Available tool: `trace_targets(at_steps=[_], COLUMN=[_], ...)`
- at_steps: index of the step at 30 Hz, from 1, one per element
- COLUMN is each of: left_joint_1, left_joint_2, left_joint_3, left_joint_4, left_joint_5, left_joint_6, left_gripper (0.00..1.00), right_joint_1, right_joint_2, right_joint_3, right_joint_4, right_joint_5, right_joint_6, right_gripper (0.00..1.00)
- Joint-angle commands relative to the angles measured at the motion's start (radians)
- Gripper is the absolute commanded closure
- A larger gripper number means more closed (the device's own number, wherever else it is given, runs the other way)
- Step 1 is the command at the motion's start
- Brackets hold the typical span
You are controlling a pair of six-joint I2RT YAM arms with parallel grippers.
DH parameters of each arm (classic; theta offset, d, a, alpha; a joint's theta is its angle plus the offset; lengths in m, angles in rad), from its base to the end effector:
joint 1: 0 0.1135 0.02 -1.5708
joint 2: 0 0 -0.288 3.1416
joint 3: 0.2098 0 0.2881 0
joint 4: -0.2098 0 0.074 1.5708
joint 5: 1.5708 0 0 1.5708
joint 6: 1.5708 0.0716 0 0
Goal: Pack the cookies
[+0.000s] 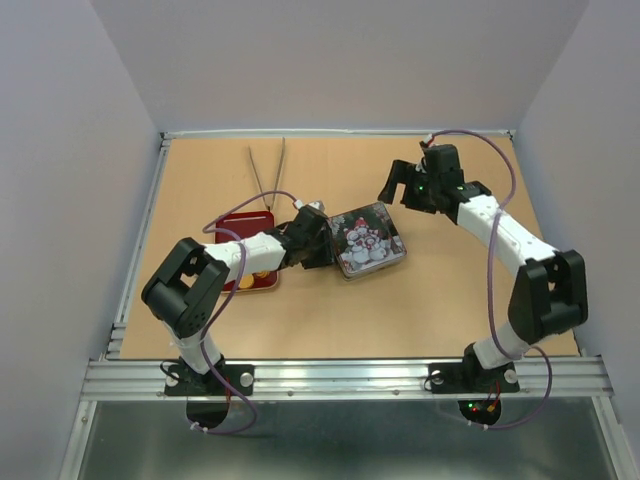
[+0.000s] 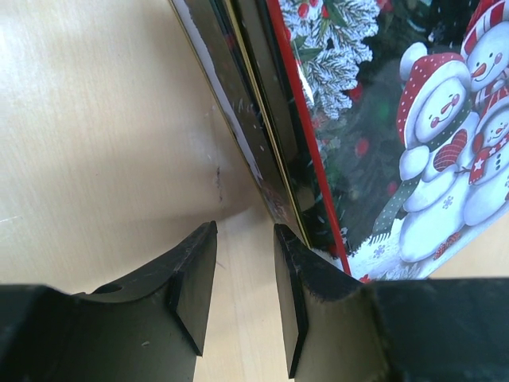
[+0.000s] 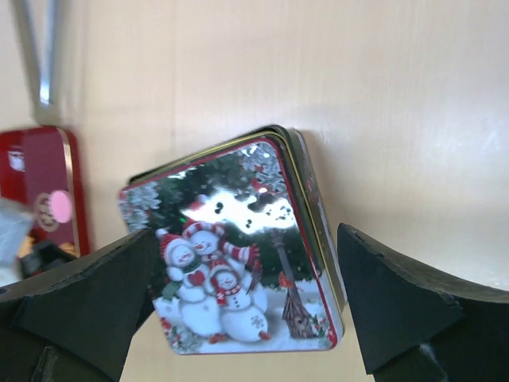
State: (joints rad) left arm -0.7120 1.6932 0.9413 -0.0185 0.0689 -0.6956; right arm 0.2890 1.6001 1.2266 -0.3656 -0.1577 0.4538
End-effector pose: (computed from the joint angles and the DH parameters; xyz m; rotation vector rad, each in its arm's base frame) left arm 0.3044 -0.2692 0.1494 0.0563 2.4721 -0.7418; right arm 0.3990 0.1304 0.2569 0.1123 2.3619 0.5527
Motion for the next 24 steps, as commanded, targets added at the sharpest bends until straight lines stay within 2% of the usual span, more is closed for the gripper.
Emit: trace_targets(at_steps=[1, 6, 8, 9, 12, 14, 15, 17, 18, 22, 24], left_joint_1=[-0.003, 0.008, 0.014, 0.017, 0.037, 0.066, 0.08, 0.104, 0.13, 0.169, 0.175], left_joint_2=[-0.049, -0.055, -0.061, -0.069, -0.089, -0.134, -0.135, -0.185, -0.222, -0.282, -0.287], left_joint_3=[0.045, 0.045, 0.044, 0.044, 0.033, 0.022, 0.017, 0.001, -0.006, -0.019, -0.018], left_joint_4=[-0.034, -0.054, -0.058, -0.064, -0.075, -0.1, -0.1, -0.112, -0.113, -0.12, -0.129], left_joint_5=[-0.037, -0.047, -0.058, -0.06, -0.061, -0.104, -0.104, -0.118, -0.122, -0.136, -0.135], left_joint_6=[0.021, 0.03, 0.03, 0.031, 0.041, 0.045, 0.047, 0.047, 0.048, 0.056, 0.061], left_gripper=[0.54, 0.55, 0.54, 0.54, 0.55, 0.54, 0.55, 0.54, 0.54, 0.55, 0.54], right_joint_1=[-0.007, -0.007, -0.007, -0.007, -0.007, -0.005, -0.005, -0.005, -0.007, -0.004, -0.002], right_joint_2=[-0.19, -0.331, -0.391, -0.413, -0.506, -0.551, -0.56, -0.574, -0.583, -0.553, -0.534], right_joint_3=[-0.034, -0.128, -0.203, -0.231, -0.356, -0.436, -0.437, -0.496, -0.528, -0.573, -0.584], right_joint_4=[0.019, -0.018, -0.036, -0.042, -0.045, -0.061, -0.061, -0.07, -0.07, -0.064, -0.049], right_joint_5=[0.055, 0.034, 0.005, -0.006, -0.016, -0.035, -0.042, -0.065, -0.075, -0.108, -0.126], right_joint_6=[-0.04, -0.021, 0.008, 0.022, 0.055, 0.068, 0.074, 0.089, 0.094, 0.112, 0.115], right_gripper=[0.0, 0.02, 0.1, 0.17, 0.21, 0.31, 0.32, 0.42, 0.5, 0.66, 0.68])
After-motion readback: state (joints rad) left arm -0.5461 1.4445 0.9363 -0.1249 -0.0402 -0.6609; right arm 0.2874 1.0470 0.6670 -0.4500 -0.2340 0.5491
